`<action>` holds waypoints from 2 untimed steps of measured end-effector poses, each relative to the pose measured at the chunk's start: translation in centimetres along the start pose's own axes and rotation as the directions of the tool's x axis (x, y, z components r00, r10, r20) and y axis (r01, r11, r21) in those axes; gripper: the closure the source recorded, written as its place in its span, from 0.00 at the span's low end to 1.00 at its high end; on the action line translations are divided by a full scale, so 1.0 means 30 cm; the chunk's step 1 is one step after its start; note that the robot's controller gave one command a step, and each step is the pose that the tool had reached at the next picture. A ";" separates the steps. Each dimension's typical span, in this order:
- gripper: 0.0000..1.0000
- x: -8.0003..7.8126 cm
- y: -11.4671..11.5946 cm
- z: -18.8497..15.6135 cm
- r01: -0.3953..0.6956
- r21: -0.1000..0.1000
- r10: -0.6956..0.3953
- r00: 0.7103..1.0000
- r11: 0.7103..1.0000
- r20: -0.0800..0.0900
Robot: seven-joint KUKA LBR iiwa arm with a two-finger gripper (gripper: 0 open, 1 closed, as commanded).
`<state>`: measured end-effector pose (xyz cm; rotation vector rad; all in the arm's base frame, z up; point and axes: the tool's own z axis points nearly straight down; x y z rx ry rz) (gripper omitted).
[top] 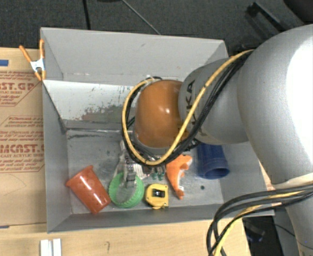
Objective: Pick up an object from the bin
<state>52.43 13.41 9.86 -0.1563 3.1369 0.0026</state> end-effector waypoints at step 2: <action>1.00 -0.114 0.025 -0.390 -0.019 0.000 0.019 1.000 1.000 0.002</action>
Offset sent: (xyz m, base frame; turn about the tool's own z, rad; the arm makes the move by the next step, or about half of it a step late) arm 0.0328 0.0101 0.1173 0.0200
